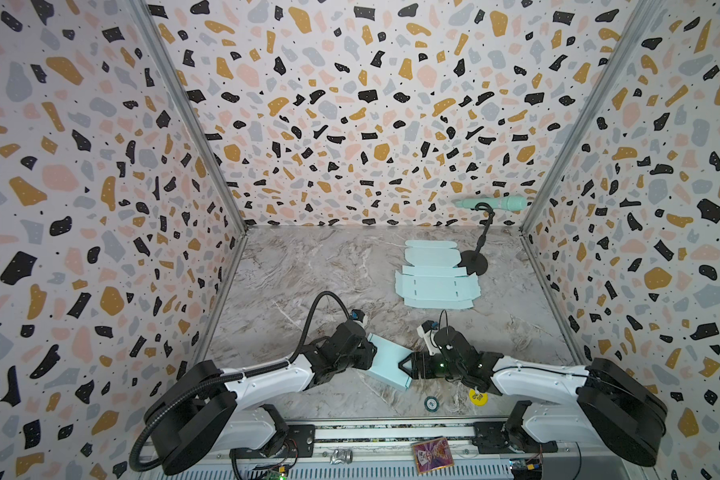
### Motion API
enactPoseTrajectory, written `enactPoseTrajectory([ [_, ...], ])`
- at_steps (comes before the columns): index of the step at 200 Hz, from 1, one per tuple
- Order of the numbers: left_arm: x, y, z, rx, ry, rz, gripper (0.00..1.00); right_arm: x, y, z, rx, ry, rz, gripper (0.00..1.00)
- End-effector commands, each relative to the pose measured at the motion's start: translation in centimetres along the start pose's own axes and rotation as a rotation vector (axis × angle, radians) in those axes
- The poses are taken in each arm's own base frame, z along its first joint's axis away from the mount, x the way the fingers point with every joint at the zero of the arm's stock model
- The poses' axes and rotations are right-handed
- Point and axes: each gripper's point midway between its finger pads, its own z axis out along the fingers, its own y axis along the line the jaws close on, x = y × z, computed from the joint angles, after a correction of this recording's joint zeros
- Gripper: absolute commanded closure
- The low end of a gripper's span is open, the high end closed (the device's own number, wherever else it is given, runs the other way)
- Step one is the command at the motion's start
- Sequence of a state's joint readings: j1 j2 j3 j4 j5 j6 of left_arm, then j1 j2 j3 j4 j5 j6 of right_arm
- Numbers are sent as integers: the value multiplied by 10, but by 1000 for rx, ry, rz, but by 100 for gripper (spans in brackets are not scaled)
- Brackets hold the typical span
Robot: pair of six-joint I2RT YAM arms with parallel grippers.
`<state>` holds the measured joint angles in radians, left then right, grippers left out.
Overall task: Fold the paper box
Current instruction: 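Carry the box with both grippers farther from the robot toward the blanks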
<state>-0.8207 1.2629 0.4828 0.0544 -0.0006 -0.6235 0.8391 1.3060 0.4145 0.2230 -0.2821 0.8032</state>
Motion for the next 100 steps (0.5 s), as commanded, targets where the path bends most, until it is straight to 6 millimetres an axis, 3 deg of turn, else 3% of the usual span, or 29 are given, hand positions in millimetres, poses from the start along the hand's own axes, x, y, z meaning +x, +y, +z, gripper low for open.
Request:
enactPoseTrajectory([
  [1,-21,0,-5,26,-73,-29,54,-39,28,8,-100,-51,-138,22],
  [46,-44,29,-1,-14,-138,-98,57,-92,37,44,-115,-60,-227,23],
  [100,-91,88,7,-137,-210,-165,57,-155,67,99,-174,-80,-295,24],
])
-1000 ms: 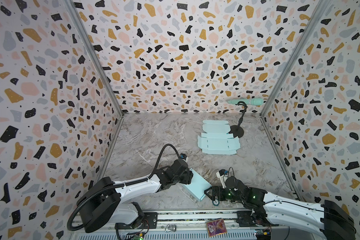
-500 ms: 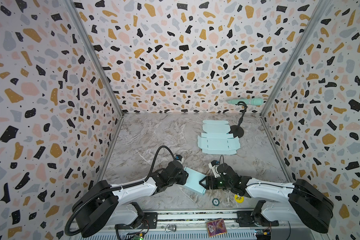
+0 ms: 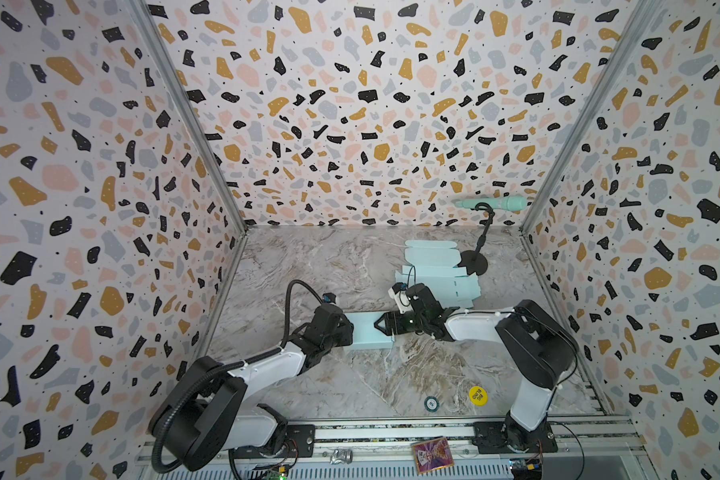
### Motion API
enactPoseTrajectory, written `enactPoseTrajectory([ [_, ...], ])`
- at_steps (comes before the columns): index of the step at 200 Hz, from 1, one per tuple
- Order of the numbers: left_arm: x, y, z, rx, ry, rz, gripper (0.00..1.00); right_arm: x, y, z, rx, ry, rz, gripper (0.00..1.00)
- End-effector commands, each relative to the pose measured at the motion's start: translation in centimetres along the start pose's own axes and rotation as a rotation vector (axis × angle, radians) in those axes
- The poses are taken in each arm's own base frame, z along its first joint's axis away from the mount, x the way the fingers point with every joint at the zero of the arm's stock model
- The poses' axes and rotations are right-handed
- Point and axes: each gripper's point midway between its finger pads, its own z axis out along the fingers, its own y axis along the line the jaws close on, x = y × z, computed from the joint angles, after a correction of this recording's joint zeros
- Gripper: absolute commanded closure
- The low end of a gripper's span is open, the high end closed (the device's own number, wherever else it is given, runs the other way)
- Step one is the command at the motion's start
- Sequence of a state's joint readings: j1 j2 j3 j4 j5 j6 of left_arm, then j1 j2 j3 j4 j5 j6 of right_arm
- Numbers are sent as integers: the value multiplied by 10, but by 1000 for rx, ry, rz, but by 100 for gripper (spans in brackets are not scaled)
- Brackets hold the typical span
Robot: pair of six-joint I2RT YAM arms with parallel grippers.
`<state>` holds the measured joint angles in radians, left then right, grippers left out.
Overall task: Fold the paper box
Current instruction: 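Carry the box with both grippers farther from the robot toward the blanks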
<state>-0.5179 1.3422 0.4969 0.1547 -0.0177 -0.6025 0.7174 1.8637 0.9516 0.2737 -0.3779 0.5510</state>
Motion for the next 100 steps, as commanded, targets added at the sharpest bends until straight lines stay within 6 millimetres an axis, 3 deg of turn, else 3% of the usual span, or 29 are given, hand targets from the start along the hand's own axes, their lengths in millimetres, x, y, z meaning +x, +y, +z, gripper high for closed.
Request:
enactPoseTrajectory([
  [1,-33,-7,10,42,-56,22,57,-40,39,16,-134,-48,-112,24],
  [53,-90,28,37,-21,-100,-33,57,-90,42,70,-147,-47,-145,24],
  [100,-122,57,74,-53,-91,-80,57,-111,29,97,-133,-50,-116,22],
])
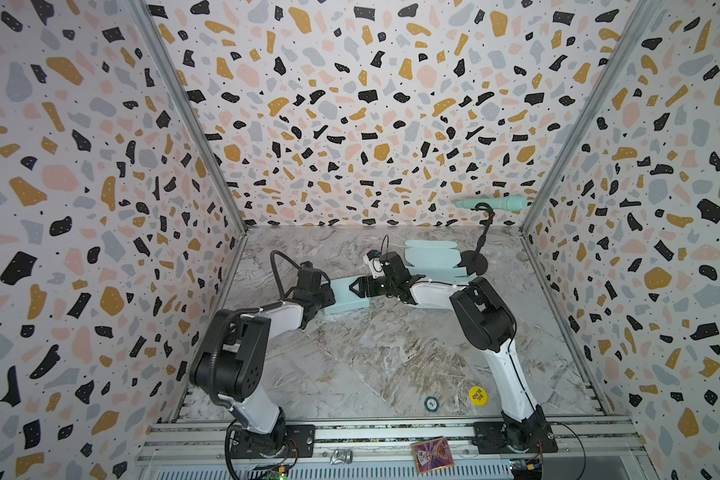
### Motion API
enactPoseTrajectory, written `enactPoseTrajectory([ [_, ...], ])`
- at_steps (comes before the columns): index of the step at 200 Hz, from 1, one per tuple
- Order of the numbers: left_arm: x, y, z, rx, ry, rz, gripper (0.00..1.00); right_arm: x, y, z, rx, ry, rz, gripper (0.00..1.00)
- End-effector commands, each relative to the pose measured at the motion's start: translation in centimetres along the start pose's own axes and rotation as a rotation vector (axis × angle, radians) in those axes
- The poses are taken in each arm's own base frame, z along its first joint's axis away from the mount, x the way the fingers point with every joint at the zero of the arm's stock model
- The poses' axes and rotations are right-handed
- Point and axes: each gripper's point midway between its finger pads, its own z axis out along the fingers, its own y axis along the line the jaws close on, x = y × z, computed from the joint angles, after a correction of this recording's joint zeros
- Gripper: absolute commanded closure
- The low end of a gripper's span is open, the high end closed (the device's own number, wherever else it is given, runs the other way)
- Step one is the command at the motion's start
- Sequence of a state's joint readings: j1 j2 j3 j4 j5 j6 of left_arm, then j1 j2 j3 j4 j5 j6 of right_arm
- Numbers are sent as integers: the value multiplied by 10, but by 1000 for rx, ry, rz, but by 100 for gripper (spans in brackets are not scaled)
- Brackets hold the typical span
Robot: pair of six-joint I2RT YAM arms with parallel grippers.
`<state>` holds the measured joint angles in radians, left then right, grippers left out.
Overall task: Fold the paper box
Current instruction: 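Carry the box with both grippers farther from the robot toward the blanks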
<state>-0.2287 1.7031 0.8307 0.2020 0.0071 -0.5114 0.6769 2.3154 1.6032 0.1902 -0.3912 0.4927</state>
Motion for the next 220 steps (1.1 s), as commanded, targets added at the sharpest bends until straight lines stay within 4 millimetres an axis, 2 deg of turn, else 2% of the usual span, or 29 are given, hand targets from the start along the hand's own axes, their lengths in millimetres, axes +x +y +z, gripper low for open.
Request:
enactPoseTrajectory([
  [1,-6,-17,19,95,22,26,57,7,33,8,-101,59,-31,22],
  [30,-18,-18,32,86,9,23,58,1,32,10,-87,44,-35,19],
  [69,-23,-17,28,79,-7,15,56,-15,28,4,-36,8,-61,10],
  [97,-24,-9,23,64,-16,1,45,-28,20,-10,11,-31,-67,0],
  [118,-29,2,21,47,-25,-19,38,-36,19,-23,36,-57,-76,1],
  [143,-43,15,9,16,-63,-21,30,-46,23,-41,66,-97,-99,1],
  [175,-56,21,-22,-51,-102,31,19,-59,34,-65,94,-138,-144,1],
  [200,-46,2,-43,-21,-94,77,19,-69,39,-94,158,-180,-192,1],
  [220,-31,-37,-54,64,-91,110,21,-66,21,-122,262,-188,-213,1],
])
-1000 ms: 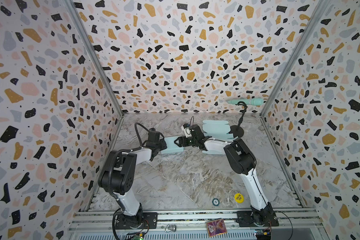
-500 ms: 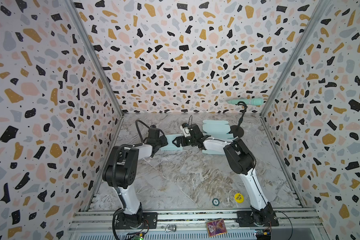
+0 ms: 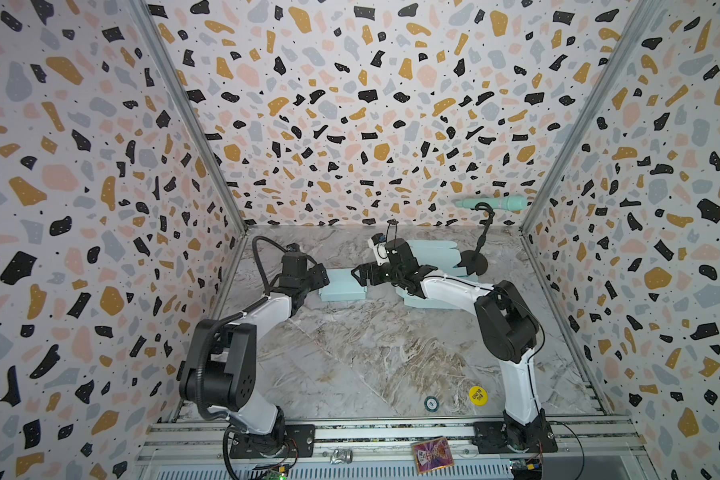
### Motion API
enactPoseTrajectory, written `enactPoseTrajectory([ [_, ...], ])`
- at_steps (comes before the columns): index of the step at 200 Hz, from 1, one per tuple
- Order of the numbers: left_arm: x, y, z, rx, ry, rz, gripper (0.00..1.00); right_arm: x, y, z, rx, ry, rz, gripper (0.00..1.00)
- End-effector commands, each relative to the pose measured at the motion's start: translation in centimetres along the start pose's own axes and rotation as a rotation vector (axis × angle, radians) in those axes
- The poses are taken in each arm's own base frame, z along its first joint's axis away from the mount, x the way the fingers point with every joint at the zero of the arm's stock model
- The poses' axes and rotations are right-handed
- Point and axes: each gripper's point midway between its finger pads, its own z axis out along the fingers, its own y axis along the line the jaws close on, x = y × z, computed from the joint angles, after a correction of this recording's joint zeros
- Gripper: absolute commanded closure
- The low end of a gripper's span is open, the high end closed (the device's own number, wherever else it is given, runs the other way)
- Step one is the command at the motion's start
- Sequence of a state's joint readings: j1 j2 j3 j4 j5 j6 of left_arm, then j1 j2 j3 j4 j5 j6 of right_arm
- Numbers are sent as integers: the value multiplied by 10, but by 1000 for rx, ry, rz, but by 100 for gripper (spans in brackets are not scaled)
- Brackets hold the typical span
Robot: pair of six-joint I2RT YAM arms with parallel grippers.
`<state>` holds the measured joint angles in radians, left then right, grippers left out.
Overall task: Fold the paper box
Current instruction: 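Carry the box with both grippers farther from the robot toward the blanks, then set the folded box down and open both grippers, drawing them back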
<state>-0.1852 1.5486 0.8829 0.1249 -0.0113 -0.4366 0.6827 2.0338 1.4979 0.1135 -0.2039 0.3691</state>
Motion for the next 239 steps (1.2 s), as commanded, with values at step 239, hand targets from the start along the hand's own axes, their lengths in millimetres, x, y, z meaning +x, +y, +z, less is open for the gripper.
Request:
enactPoseTrajectory([
  [239,45,-9,58,52,101,-13,26,103,-118,-22,400,233,-114,20],
])
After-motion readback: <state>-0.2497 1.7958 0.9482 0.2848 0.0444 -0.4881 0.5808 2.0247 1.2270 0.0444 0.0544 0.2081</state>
